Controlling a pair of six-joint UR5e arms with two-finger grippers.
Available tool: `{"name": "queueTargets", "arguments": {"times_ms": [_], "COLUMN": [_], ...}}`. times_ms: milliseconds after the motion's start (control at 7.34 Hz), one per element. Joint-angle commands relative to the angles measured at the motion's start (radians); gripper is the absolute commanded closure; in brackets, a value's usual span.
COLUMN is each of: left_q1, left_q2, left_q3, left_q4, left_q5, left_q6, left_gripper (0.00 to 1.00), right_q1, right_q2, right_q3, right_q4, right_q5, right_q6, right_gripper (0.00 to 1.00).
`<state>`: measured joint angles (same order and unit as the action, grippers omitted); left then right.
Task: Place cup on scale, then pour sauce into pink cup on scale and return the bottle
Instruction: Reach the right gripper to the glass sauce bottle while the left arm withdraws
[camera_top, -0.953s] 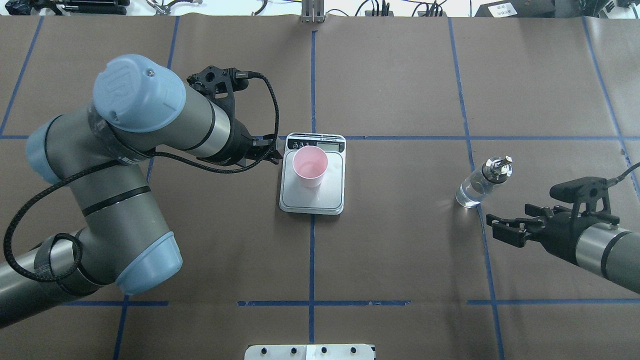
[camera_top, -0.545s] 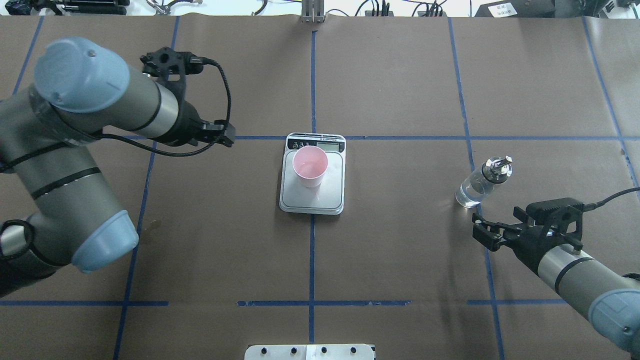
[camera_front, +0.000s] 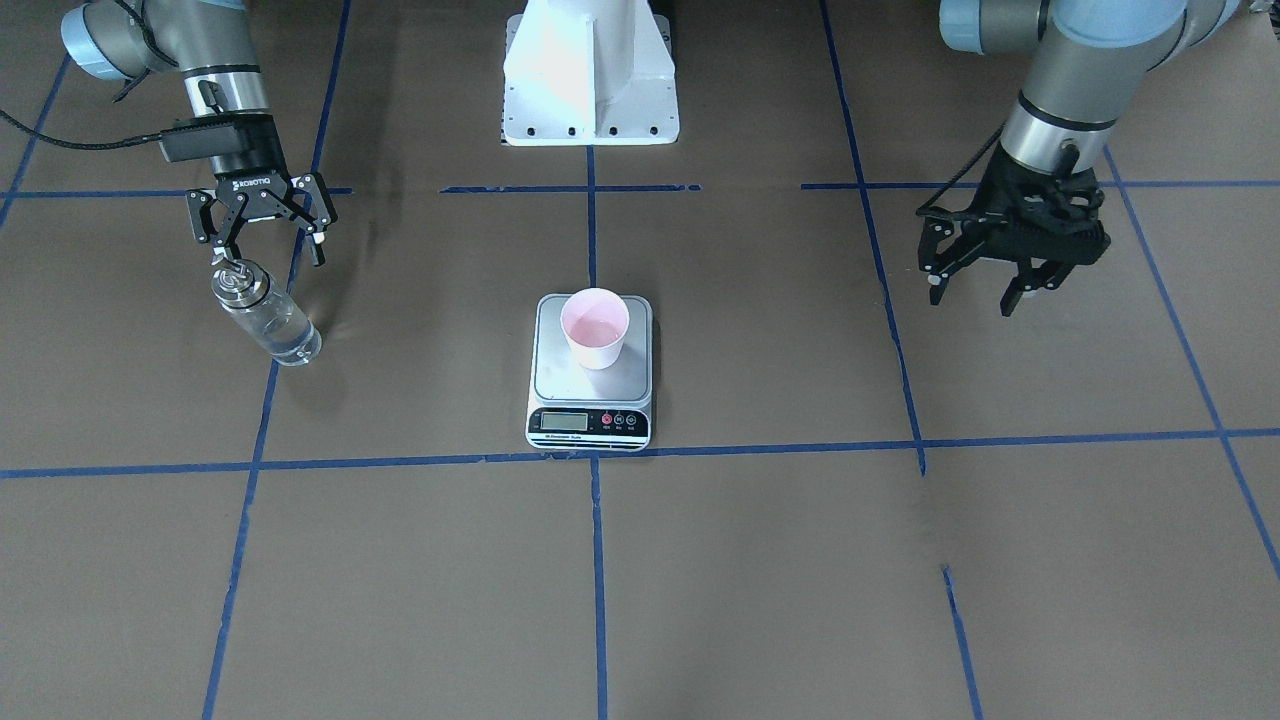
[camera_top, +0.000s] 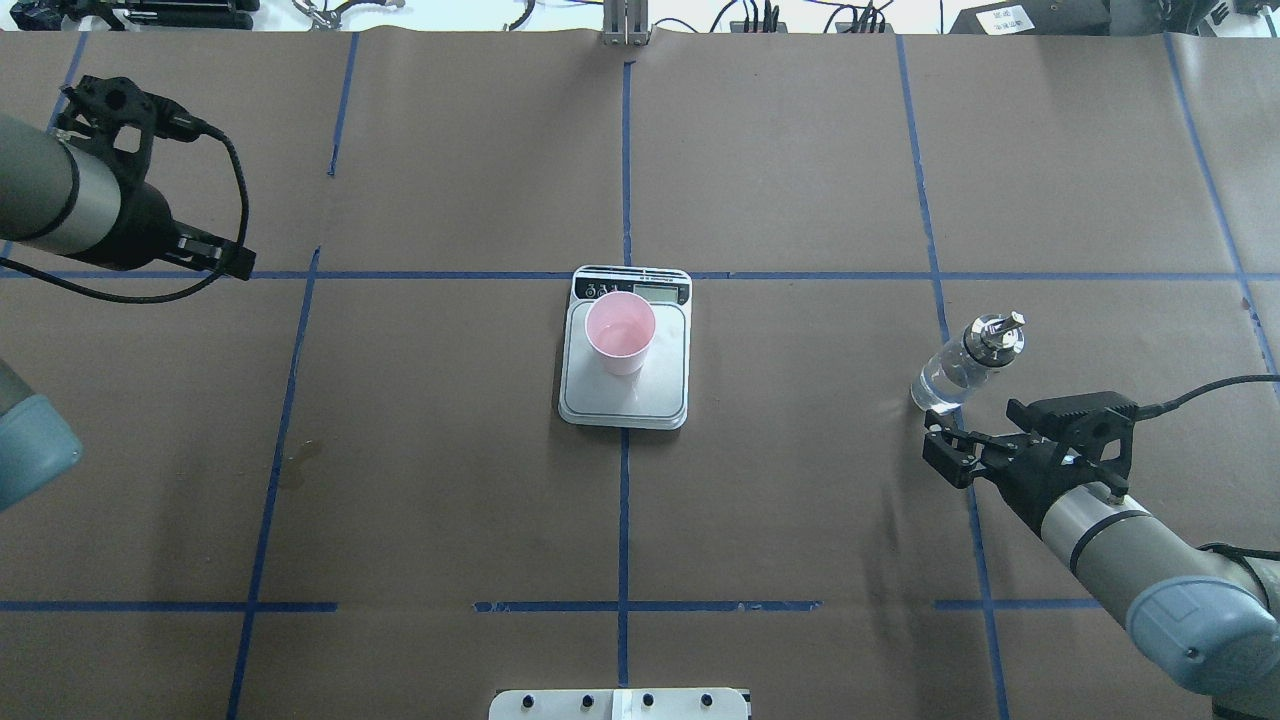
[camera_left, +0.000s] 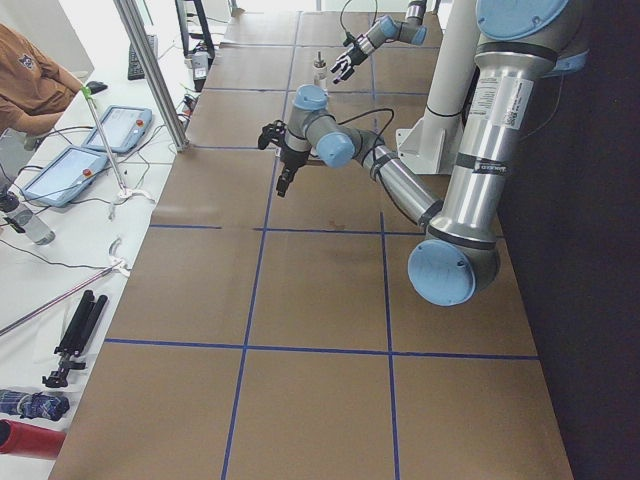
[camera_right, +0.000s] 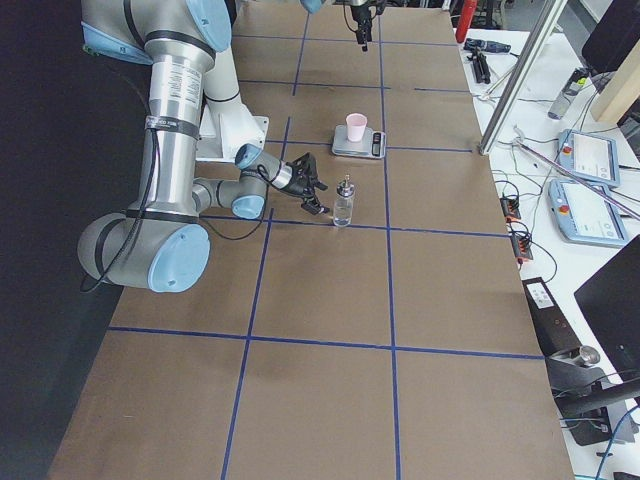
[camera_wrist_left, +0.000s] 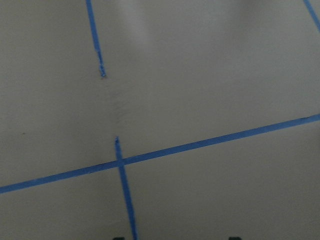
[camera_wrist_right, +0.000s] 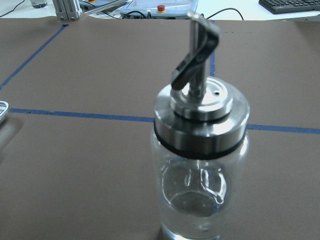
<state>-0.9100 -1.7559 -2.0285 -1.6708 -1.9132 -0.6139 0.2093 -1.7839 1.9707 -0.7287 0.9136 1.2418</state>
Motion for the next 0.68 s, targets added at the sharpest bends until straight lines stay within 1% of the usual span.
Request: {"name": "queueTargets", "arguments": {"times_ms": [0,272,409,545], "left_q1": [-0.091,-0.112,-0.112,-0.112], "left_q2": [0.082,0.099,0.101,0.101], "left_q3": [0.002,0.019,0.025,0.025], "left_q4": [-0.004,-0.006,-0.006,-0.006], "left_q5": [-0.001,-0.004,-0.006,-0.006], "left_q6": [0.201,0.293,0.293,0.293], "left_gripper": [0.24,0.24,0.24,0.24], "right_q1": [0.001,0.002,0.009,0.025], "right_q2": [0.018,0.021,0.023,0.082], "right_q3": [-0.039,-0.049,-0.061,-0.094], "right_q4": [0.000,0.002,0.002,0.002], "right_q5": [-0.038,-0.053,-0.062,-0.067], "right_q6": [0.001,0.001,0.001,-0.001], "right_gripper": [0.00,0.00,0.00,0.00]}}
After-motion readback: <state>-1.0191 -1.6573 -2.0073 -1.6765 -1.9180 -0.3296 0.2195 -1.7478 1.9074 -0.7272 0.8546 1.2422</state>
